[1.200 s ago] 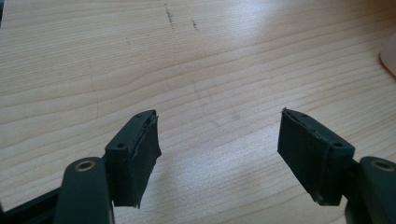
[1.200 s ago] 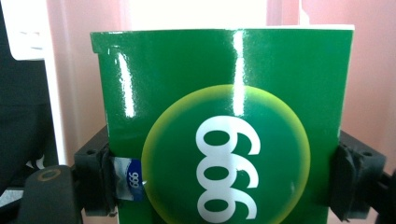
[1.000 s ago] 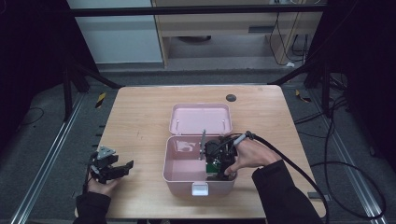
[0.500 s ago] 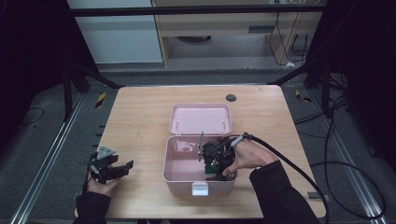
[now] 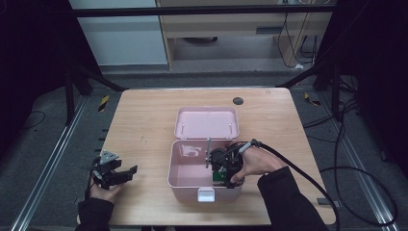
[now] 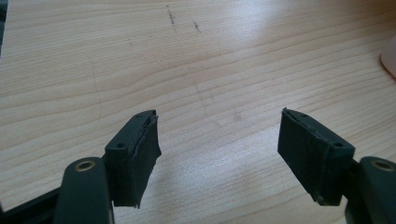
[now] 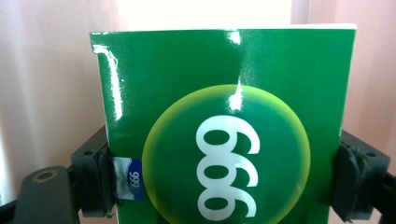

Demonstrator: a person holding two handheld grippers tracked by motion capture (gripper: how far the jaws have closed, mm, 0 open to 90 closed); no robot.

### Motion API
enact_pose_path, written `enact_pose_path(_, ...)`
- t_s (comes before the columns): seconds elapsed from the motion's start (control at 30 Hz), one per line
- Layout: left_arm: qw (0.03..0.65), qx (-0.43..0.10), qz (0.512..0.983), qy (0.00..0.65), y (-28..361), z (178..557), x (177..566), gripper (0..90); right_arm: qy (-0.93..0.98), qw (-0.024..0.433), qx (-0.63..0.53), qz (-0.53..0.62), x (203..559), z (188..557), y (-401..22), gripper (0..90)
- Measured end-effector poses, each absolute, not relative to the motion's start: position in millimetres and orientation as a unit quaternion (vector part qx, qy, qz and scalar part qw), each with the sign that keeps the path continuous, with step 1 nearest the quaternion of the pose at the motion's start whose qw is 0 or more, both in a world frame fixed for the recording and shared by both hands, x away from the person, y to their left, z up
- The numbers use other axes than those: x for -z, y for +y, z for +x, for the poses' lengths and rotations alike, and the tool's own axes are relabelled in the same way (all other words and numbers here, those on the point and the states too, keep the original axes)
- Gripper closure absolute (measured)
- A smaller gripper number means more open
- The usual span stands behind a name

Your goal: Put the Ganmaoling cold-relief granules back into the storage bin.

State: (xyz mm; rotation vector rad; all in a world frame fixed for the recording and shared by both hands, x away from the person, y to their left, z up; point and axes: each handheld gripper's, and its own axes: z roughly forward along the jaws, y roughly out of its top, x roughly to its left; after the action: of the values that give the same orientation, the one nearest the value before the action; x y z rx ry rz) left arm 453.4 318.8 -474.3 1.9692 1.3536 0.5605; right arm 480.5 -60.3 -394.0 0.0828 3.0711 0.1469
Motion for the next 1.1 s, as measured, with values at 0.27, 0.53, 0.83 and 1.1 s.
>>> enact_pose_path(0.27, 0.337, -0.215, 0.755, 0.519, 318.9, 453.6, 474.4, 28.2, 0.998, 0.035, -0.045, 0.03, 396.2, 482.1, -59.8, 14.2)
enact_pose_path(0.53, 0.338, -0.215, 0.755, 0.519, 319.0, 453.6, 474.4, 28.2, 0.997, 0.035, -0.056, 0.037, 392.0, 483.5, -60.5, 12.8)
enact_pose_path(0.83, 0.337, -0.215, 0.756, 0.519, 318.7, 453.7, 474.3, 28.2, 0.991, 0.056, -0.107, 0.05, 364.4, 479.2, -71.6, 12.1)
enact_pose_path(1.1, 0.338, -0.214, 0.755, 0.519, 318.8, 453.3, 474.1, 28.5, 0.98, 0.084, -0.169, 0.063, 325.6, 471.3, -86.7, 14.1)
